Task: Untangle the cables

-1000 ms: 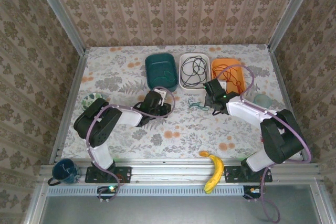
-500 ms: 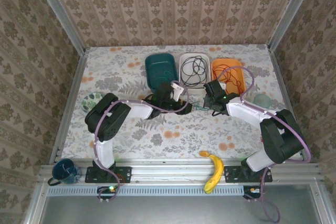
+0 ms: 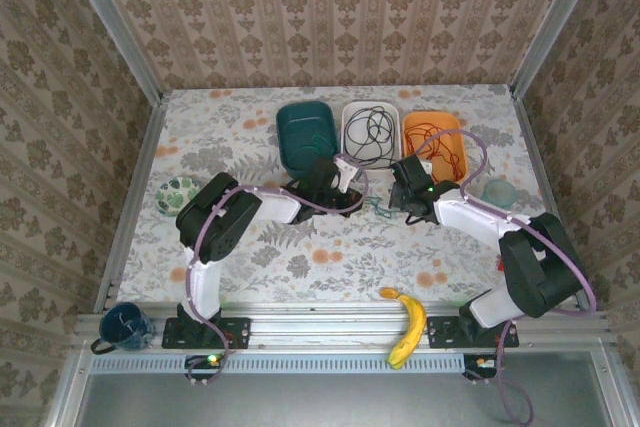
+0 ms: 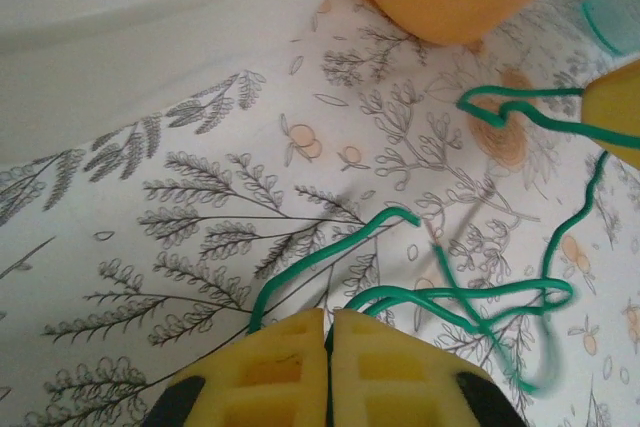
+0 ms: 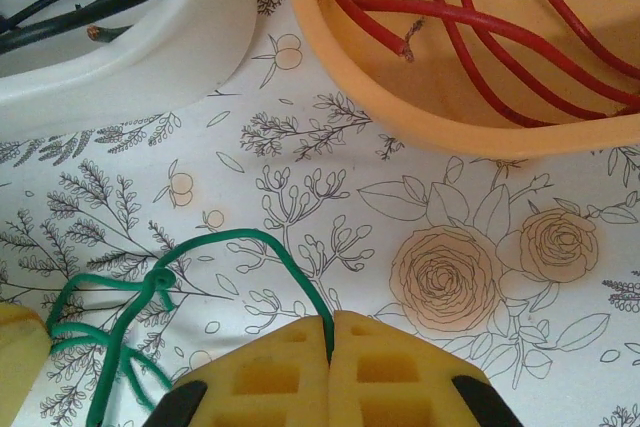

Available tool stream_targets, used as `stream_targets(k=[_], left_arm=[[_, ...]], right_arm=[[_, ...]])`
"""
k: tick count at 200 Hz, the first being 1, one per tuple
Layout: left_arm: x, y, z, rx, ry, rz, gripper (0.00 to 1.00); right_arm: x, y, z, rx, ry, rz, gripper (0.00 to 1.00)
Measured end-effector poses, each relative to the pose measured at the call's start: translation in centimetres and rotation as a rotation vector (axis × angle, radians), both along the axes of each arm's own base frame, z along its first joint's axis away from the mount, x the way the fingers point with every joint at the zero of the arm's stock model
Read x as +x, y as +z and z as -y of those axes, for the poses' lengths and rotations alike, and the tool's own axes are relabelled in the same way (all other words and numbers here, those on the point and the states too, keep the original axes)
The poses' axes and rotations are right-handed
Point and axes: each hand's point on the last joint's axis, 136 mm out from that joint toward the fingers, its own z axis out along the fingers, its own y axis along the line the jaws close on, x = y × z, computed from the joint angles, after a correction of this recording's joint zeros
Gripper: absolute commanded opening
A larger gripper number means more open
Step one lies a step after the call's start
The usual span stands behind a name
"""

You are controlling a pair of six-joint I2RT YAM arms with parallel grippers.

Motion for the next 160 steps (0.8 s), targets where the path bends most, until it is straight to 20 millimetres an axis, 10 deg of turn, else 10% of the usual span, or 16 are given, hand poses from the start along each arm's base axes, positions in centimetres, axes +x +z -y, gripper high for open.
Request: stream_targets(k=[57, 116, 160], left_arm=[[-0.2, 1.7, -1.7, -0.018, 0.065, 0.014, 0.00], [-0.1, 11.9, -4.2, -0.216, 0.106, 0.114, 0.00], [0.2, 11.6, -9.6, -0.265, 0.225, 0.036, 0.00]], right_arm=[[-0.2, -0.3, 0.2, 0.004, -0.013, -0.004, 0.00], [0.5, -0.1, 0.0, 0.036, -0.025, 0.025, 0.00], [1.6, 0.1, 0.2, 0.135, -0.068, 0.046, 0.00]])
